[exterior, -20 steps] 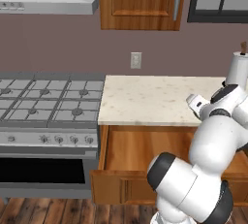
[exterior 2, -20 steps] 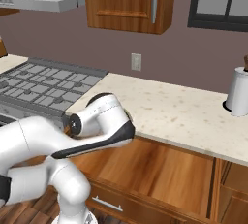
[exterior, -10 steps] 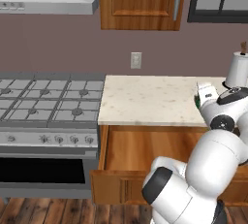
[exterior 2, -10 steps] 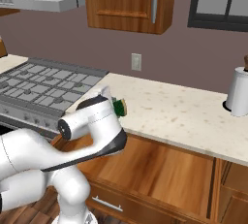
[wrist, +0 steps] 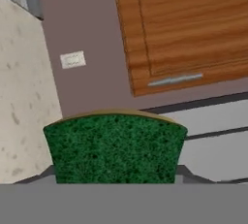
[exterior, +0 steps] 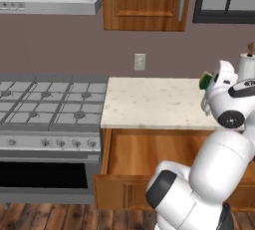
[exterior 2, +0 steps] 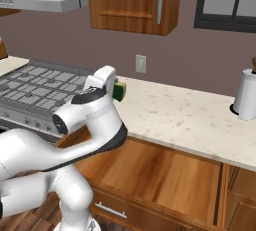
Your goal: Restock the sink supplies by placing the sponge and soap dispenser on the counter and next to the sink. Make sure the soap dispenser is upright.
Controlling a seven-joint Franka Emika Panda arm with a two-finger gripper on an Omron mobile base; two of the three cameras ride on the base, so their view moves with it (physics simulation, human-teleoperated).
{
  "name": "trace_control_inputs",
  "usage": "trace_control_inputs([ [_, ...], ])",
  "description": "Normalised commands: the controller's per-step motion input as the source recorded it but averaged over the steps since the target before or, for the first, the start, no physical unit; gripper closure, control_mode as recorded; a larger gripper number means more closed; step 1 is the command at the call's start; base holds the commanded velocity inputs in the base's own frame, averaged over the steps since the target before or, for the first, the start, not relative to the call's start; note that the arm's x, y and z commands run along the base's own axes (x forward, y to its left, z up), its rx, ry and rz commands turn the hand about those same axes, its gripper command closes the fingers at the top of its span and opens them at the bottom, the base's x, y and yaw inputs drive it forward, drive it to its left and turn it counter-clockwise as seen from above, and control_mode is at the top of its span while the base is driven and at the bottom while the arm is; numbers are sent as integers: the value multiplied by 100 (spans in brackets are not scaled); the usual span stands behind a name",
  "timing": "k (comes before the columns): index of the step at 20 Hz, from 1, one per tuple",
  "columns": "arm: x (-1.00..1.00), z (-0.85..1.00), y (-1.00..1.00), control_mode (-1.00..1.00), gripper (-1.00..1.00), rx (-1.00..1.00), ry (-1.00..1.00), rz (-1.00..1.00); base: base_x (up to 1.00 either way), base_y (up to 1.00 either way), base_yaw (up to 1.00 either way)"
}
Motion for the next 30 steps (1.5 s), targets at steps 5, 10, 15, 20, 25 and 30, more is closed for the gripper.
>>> trace_control_inputs([
  [5, -11, 76, 2, -100, 100, 59, -36, 0, 0, 0, 0],
  [10, -17, 33, -7, -100, 100, 76, -53, 2, 0, 0, 0],
  [15, -16, 41, -12, -100, 100, 76, -52, 11, 0, 0, 0],
  [20, -1, 82, -1, -100, 100, 63, -35, 21, 0, 0, 0],
  [25, 0, 94, 0, -100, 100, 54, -25, 23, 0, 0, 0],
  [30, -27, 81, -42, -100, 100, 46, -4, 22, 0, 0, 0],
])
